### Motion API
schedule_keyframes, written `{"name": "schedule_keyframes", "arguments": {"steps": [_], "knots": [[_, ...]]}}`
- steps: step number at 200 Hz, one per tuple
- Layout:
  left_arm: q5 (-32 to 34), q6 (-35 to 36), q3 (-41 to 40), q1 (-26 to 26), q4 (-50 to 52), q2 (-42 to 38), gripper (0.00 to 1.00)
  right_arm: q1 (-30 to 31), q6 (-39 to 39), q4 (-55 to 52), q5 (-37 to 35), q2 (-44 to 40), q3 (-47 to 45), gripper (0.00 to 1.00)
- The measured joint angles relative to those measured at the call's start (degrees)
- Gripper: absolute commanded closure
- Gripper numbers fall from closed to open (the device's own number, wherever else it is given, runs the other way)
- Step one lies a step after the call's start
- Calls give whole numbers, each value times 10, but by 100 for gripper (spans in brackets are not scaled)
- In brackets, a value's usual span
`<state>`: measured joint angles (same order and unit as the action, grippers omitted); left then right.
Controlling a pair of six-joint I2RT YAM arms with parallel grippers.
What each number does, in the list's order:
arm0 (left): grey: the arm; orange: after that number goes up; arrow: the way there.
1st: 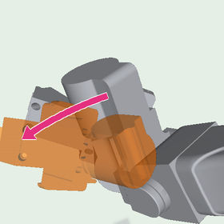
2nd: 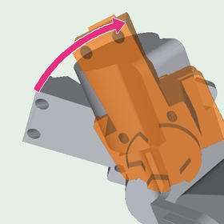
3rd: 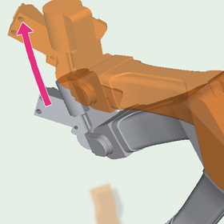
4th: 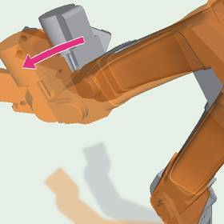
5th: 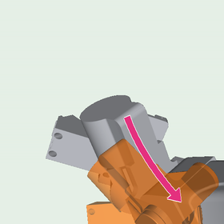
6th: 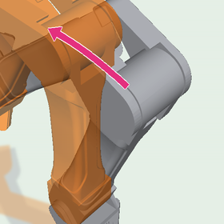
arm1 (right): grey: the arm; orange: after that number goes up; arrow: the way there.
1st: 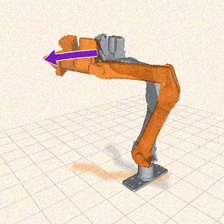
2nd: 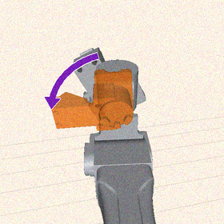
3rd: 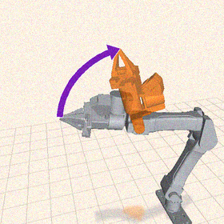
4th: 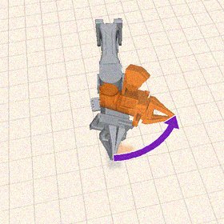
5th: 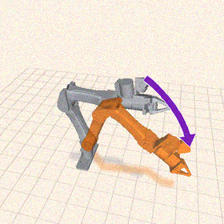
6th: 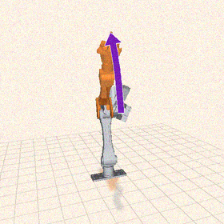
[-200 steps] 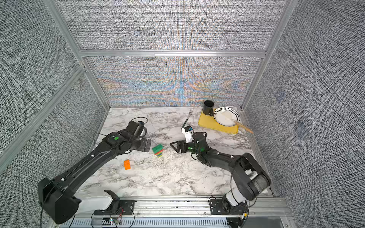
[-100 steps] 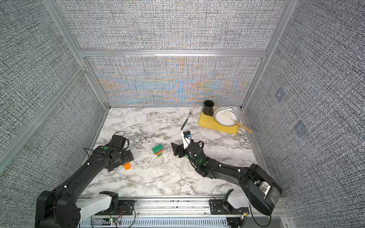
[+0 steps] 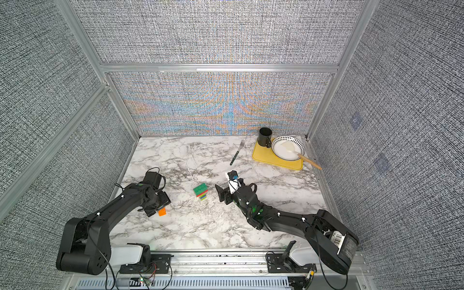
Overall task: Assemble an ice cream with lego
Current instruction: Pick up the lego brick from the center of the board.
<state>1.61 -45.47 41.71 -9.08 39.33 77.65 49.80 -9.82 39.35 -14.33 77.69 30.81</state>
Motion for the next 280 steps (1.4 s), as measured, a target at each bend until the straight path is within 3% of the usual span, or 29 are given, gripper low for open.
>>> {"name": "schedule_keyframes", "arguments": {"steps": [47,123,172,221,239,280], "knots": [[-8,5,-11,5,-9,9,36,0,0,-9,-4,14,18,16],[-18,15,-23,18,-18,7,59,0,0,-15,-8,11,18,16],[-22,16,-26,19,-21,7,65,-1,0,-19,-8,16,18,16],[-34,24,-24,20,-20,3,90,-3,0,-20,-8,16,19,16],[-50,35,-11,20,-16,-2,98,-6,-1,-25,-8,20,25,16],[-121,102,50,20,-7,-6,98,-28,-23,-47,-1,30,40,16]]}}
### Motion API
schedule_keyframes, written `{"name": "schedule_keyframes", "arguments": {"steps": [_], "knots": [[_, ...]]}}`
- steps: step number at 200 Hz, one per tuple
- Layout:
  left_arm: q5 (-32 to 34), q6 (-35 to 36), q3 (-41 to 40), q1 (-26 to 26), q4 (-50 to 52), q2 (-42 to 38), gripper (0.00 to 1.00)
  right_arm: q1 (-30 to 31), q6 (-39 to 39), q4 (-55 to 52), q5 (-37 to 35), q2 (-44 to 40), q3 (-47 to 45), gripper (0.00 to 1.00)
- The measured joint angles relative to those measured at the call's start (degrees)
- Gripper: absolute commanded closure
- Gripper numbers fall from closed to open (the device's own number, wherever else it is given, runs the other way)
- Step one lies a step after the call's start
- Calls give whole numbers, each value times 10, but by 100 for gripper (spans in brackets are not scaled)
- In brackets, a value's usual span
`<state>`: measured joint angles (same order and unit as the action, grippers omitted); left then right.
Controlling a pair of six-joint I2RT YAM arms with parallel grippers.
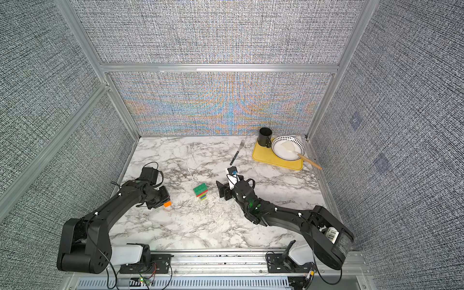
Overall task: Assemble an ice cream with lego
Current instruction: Pick up the lego brick from the center of the board, then assemble the lego brick with the lego brick.
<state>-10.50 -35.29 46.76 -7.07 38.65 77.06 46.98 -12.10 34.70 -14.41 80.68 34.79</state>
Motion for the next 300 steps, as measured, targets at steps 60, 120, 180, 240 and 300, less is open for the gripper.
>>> {"name": "schedule_keyframes", "arguments": {"steps": [60,120,180,240,300], "knots": [[-111,181,152,-62,64,-8,98,-75,-63,-21,89,16,5,16],[-87,310,302,-199,147,81,98,-132,-123,-19,183,41,0,16],[21,364,421,-283,256,188,98,-138,-140,-19,224,63,8,16],[58,391,459,-301,289,247,98,-145,-158,-20,280,111,39,16],[92,414,440,-310,284,253,98,-155,-174,-31,360,167,77,15]]}}
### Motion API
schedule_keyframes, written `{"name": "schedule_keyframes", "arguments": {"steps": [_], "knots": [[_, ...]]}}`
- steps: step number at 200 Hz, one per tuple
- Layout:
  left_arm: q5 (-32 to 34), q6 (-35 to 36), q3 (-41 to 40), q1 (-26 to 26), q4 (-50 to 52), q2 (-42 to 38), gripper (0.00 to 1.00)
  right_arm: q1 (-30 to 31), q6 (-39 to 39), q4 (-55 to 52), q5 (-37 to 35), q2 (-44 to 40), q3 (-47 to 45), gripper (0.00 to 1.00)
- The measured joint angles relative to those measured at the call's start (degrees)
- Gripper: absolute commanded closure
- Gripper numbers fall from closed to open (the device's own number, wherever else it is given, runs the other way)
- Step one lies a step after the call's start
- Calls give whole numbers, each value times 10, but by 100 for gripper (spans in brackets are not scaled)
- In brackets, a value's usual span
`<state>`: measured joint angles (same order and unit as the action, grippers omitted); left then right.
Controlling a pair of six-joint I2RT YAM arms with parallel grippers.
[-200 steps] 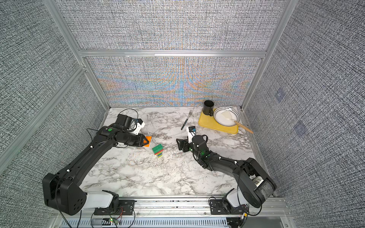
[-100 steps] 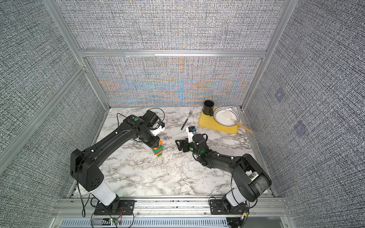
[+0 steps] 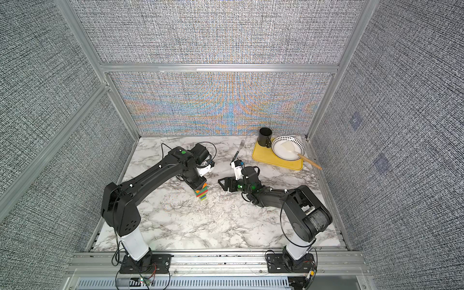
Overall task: Assemble an ice cream with lego
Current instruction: Assemble the lego brick with the lego brick.
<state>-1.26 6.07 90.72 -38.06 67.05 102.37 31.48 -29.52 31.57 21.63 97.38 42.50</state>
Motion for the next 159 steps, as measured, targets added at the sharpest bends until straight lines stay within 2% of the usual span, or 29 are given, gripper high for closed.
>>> {"name": "schedule_keyframes", "arguments": {"steps": [56,159], "knots": [[11,10,-12,-1,-18,-4,98,-3,-13,-9,53,25,15,15],[34,23,-32,-4,-42,-4,98,-3,-15,-14,78,39,24,15]]}}
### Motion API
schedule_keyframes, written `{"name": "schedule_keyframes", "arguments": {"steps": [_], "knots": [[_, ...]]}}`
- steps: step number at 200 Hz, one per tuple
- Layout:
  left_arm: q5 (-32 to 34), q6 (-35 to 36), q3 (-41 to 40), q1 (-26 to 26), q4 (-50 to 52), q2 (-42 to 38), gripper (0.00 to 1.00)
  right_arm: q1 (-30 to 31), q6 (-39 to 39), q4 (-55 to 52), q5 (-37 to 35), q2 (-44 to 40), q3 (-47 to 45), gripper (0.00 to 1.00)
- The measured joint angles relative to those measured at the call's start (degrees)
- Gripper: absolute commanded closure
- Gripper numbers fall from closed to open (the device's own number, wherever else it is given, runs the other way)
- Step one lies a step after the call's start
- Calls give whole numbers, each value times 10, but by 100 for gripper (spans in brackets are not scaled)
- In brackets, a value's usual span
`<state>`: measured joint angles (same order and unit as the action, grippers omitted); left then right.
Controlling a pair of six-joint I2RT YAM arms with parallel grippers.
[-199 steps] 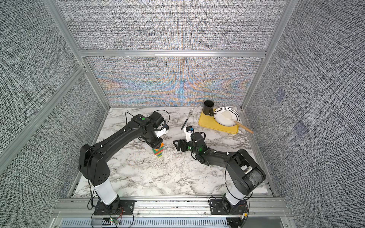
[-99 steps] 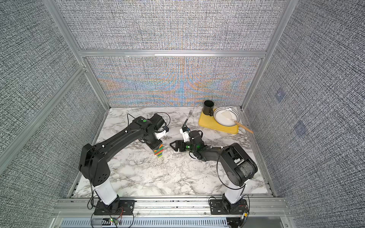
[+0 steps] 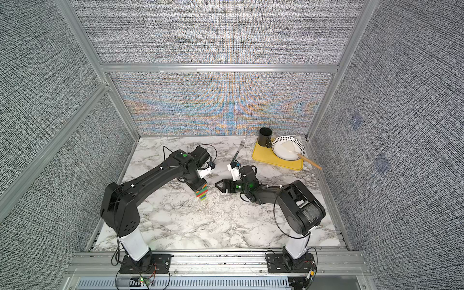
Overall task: Assemble an ice cream with lego
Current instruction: Assemble the lego brick with the lego brick.
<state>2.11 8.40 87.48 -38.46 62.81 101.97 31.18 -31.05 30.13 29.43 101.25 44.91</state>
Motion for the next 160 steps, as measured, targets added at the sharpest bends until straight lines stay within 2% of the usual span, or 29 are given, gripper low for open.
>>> {"name": "schedule_keyframes", "arguments": {"steps": [93,114,160], "knots": [[1,0,-9,0,-9,2,98,-2,-2,-2,16,2,1,14],[0,0,-13,0,-12,3,98,-8,-21,-7,50,8,17,14],[-6,2,-18,1,-17,-1,98,-13,-78,-38,155,52,122,8]]}}
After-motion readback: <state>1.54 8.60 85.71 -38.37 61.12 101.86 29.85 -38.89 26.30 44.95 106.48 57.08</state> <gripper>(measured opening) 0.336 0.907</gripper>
